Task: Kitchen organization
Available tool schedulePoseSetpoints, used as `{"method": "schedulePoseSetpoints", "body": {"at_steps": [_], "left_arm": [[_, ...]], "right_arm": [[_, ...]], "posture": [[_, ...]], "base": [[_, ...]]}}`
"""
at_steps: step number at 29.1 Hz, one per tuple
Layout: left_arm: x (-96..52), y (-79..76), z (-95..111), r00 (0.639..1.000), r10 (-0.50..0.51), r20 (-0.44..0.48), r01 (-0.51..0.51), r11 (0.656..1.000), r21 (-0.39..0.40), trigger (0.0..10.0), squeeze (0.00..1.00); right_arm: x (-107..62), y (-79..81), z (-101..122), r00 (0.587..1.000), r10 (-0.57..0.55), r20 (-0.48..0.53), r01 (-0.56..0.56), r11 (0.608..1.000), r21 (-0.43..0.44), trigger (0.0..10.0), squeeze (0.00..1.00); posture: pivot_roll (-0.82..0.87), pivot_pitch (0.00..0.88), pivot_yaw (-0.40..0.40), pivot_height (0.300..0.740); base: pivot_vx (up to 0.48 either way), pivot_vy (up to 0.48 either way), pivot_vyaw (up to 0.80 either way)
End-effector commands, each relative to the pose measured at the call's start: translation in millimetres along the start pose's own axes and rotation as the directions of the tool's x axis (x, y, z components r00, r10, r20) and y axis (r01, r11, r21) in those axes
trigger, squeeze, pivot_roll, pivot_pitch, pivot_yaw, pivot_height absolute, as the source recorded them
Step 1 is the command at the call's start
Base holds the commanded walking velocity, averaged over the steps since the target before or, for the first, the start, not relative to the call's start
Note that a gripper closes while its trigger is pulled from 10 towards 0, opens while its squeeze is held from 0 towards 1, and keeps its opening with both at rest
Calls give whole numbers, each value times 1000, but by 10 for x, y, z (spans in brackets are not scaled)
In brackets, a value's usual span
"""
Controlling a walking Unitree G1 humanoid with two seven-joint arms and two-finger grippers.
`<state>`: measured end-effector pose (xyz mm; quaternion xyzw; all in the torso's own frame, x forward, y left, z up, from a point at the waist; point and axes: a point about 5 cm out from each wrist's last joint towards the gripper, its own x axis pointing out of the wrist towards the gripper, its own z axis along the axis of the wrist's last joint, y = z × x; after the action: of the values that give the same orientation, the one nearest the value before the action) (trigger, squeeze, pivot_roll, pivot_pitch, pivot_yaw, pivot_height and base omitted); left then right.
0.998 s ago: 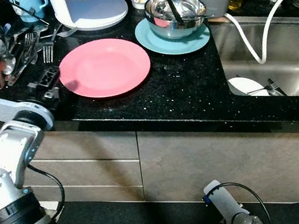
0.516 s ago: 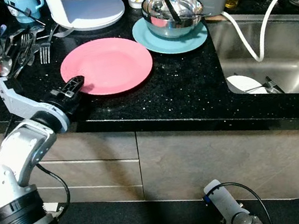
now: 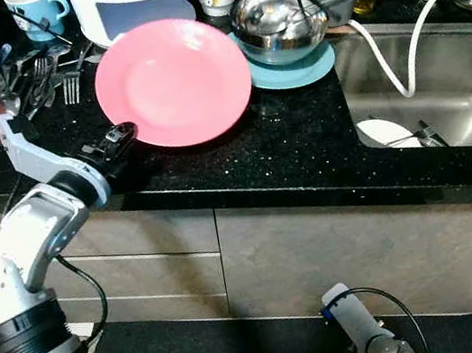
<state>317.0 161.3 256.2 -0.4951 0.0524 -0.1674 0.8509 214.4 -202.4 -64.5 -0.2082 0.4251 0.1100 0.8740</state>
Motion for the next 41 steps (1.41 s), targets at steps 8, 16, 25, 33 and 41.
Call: {"method": "schedulePoseSetpoints", "body": {"at_steps": [8,16,25,33,41], "left_arm": [[-30,78,-72,998,60,-5,-60,998,16,0,0],[-23,-114,-75,998,-61,17,60,996,60,0,0],[-163,-723,-162,872,-489,-24,489,868,82,0,0],[-179,-814,-144,843,-538,-12,534,833,146,0,0],[-98,-732,-86,893,-447,42,402,838,367,10000,0]], "right_arm": [[-15,35,-83,1000,15,-13,-14,999,40,10000,0],[-15,43,-72,1000,18,5,-18,996,82,10000,0],[-17,51,-84,1000,25,2,-25,992,126,10000,0],[-17,48,-87,1000,24,0,-23,991,130,10000,0],[-17,48,-90,1000,23,-2,-23,991,134,10000,0]], "posture": [[49,150,-52,740],[47,149,-50,740],[41,148,-46,740],[39,145,-48,740],[38,144,-48,740]], "base": [[0,0,0],[0,0,0],[0,0,-688],[0,0,-798],[0,0,-800]]}}
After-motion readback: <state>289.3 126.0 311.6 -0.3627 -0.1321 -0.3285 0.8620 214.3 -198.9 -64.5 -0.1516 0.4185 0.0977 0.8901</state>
